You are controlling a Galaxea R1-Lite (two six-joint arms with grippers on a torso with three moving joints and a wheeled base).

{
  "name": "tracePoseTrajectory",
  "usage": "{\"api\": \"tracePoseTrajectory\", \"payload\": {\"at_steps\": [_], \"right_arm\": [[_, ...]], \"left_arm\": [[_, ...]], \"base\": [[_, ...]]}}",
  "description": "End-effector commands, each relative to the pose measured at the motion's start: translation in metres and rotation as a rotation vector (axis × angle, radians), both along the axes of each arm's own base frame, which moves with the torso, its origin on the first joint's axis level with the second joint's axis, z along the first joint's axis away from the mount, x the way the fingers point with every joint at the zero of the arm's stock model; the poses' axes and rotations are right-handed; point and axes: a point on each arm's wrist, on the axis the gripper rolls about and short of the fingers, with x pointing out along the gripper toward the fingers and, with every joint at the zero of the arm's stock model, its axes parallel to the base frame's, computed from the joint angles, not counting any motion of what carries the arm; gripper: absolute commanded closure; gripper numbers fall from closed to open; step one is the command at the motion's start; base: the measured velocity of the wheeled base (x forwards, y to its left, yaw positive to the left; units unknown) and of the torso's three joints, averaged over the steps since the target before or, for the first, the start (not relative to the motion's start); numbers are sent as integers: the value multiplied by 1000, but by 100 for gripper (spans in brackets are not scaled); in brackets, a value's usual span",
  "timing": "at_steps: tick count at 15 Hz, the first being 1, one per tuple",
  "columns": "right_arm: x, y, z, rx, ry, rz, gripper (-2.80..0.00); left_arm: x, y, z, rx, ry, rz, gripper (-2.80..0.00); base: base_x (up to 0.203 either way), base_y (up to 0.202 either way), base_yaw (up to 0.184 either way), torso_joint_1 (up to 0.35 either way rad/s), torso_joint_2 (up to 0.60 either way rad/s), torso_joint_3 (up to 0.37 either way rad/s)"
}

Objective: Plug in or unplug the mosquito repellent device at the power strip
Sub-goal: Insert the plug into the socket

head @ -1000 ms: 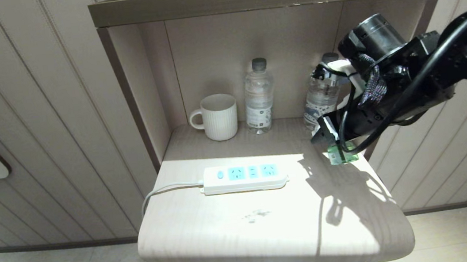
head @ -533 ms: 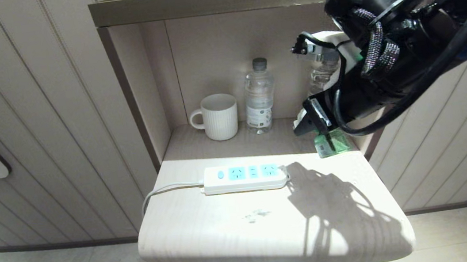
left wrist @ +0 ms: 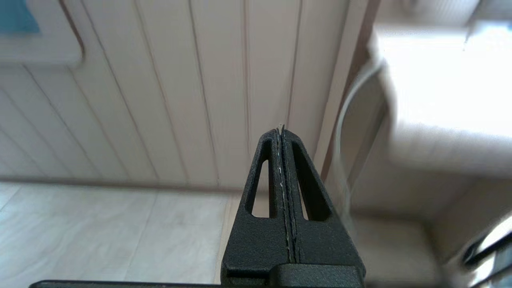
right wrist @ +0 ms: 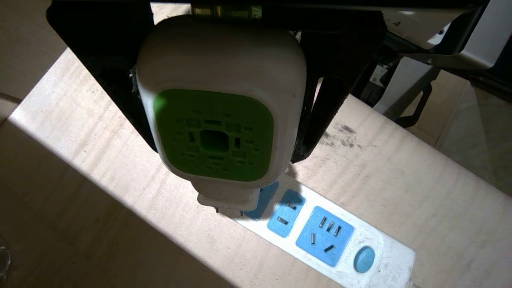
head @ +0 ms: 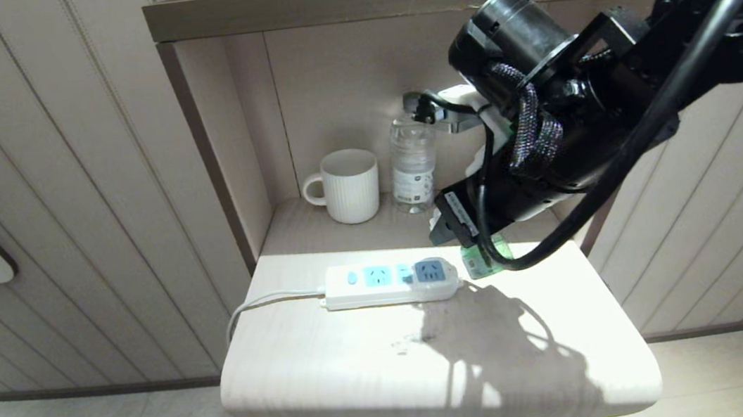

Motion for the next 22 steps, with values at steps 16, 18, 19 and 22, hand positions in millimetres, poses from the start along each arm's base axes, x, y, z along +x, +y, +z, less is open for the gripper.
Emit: {"api": "tracePoseTrajectory", "payload": {"at_steps": [16,18,19,22], "right_arm": [[0,-59,-4,73,34,-126,0],[-4,-71,4,108,-12,-142,0],[-6,-72,6,111,-17,-143,0],[-14,-77,10,114,-31,-139,0]], "left_arm": [[278,-135,133,-397,700,-387,0],[287,-169,129,-394,730,-446,0],[288,-177,130,-405,733,-457,0],[310,-211,117,-470,782,-451,0]], "base": [[0,0,0,0,0,0],[0,0,0,0,0,0],[0,0,0,0,0,0],[0,0,0,0,0,0]]}}
